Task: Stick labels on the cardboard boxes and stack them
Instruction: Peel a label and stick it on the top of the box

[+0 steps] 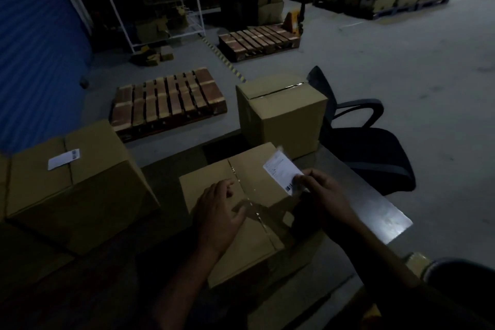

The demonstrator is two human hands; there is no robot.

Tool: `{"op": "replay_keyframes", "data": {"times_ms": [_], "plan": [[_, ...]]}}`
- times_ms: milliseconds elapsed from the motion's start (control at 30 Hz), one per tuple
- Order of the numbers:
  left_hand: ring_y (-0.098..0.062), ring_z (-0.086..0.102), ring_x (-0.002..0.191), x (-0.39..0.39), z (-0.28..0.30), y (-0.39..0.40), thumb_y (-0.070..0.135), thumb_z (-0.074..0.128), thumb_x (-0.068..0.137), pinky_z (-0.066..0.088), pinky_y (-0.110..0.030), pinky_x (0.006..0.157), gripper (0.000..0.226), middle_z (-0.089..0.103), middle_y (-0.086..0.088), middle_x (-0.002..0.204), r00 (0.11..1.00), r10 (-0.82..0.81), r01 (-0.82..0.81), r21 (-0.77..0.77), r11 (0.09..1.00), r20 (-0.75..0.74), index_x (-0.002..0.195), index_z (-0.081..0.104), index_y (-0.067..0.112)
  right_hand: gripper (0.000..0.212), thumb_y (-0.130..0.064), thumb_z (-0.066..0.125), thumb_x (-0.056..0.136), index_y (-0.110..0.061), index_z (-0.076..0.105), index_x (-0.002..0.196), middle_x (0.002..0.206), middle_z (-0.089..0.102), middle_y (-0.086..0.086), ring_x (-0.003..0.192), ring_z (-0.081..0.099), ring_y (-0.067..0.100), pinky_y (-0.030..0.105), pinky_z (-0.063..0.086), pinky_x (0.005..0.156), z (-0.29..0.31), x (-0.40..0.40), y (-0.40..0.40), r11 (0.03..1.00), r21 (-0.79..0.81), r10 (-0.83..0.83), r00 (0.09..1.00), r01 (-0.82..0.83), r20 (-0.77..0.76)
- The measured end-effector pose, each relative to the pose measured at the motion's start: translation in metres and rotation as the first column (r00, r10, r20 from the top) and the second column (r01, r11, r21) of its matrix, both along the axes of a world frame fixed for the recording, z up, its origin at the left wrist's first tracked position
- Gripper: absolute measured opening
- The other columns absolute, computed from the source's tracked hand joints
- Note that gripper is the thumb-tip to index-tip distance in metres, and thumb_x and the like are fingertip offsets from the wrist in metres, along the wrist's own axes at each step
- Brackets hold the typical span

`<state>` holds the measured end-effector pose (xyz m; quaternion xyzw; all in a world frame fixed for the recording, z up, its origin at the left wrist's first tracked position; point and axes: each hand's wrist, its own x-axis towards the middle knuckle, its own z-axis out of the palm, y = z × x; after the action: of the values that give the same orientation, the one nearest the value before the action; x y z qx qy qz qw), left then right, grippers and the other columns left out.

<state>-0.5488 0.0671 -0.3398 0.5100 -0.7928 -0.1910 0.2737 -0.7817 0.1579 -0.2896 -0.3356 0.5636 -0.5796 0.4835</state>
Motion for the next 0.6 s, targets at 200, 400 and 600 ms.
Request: {"op": "replay_keyframes", "data": {"times_ms": [200,400,600], "plan": [[-0.01,0.051,0.123,-0.07,0.034,0.036,0.031,0.076,0.09,0.052,-0.04,0.103,0.057,0.057,0.011,0.133,0.988,-0.154,0.154,-0.055,0.987,0.012,0.141,0.05,0.034,0.013,-0.017,0.062,0.096,-0.007,0.07,0.092,0.096,0.075,0.004,0.097,0.069,0.025,0.037,0.053,0.084,-0.015,-0.028,0.062,0.935,0.026,-0.355,0.927,0.354,0.123],[-0.012,0.057,0.109,-0.17,0.024,0.1,0.03,0.073,0.091,0.055,-0.04,0.087,0.044,0.062,0.012,0.117,0.823,-0.567,0.559,-0.124,0.82,-0.037,0.131,0.055,0.031,0.01,-0.01,0.07,0.091,-0.005,0.075,0.084,0.083,0.073,0.01,0.081,0.064,0.024,0.035,0.049,0.074,-0.045,-0.065,0.148,0.76,0.096,-0.65,0.75,0.643,0.123],[-0.018,0.055,0.124,-0.247,-0.026,0.172,0.033,0.074,0.09,0.053,-0.039,0.096,0.081,0.056,0.0,0.138,0.72,-0.692,0.693,0.06,0.718,-0.037,0.16,0.033,0.025,0.005,-0.005,0.069,0.092,-0.002,0.072,0.089,0.063,0.071,-0.003,0.054,0.064,0.003,0.015,0.05,0.05,-0.103,-0.102,0.249,0.499,0.253,-0.856,0.518,0.829,-0.009]]}}
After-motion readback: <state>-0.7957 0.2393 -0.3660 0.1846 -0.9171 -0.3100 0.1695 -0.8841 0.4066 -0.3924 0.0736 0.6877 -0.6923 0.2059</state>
